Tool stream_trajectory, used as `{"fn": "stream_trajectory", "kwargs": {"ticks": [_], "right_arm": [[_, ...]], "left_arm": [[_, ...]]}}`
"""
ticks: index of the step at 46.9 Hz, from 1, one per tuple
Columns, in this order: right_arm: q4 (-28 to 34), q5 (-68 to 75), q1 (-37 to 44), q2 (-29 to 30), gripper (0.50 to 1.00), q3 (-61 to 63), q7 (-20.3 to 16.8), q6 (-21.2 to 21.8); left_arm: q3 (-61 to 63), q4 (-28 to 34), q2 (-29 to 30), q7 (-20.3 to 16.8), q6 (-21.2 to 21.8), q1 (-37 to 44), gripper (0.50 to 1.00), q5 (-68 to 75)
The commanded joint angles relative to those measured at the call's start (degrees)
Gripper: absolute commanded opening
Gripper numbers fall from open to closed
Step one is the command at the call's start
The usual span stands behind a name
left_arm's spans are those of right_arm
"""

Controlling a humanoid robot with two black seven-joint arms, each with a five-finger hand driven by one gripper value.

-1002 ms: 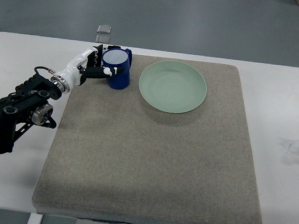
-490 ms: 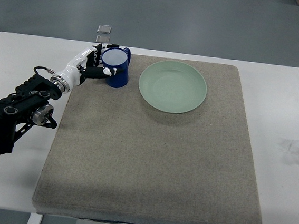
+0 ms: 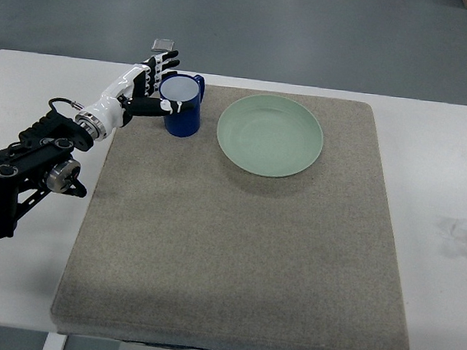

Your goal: Place cup left of plate with left hand

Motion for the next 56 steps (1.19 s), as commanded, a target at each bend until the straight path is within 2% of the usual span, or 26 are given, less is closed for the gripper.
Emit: {"fn": "stream_trajectory", "kwargs": {"ticks": [1,21,34,41,45,56], "right_arm": [[0.0,0.0,0.0,0.0,0.932,0.0,0.0,0.0],[0.0,0.0,0.0,0.0,0.932,0.0,0.0,0.0],[0.0,0.0,0.0,0.0,0.932,0.0,0.0,0.0],[0.0,0.0,0.0,0.0,0.932,0.0,0.0,0.0],[0.0,0.0,0.0,0.0,0.932,0.0,0.0,0.0],[0.0,0.0,0.0,0.0,0.932,0.0,0.0,0.0]], "left_arm": [[-2.0,-1.0,0.7,0.0,-0.1,0.6,0.988,0.1],[-11.8,-1.7,1.0,-0.8,-0.9,0.1,0.979,-2.7],[-11.8,-0.7,0.9,2.0,0.2,-5.8,0.954,-14.7],[-11.7,3.1,-1.7,5.0,1.9,-8.7,0.941,-19.4],[-11.8,5.4,-2.9,6.2,2.3,-10.2,0.913,-21.4],[-10.7,15.6,-6.0,8.1,3.6,-14.8,0.924,-29.1]]}}
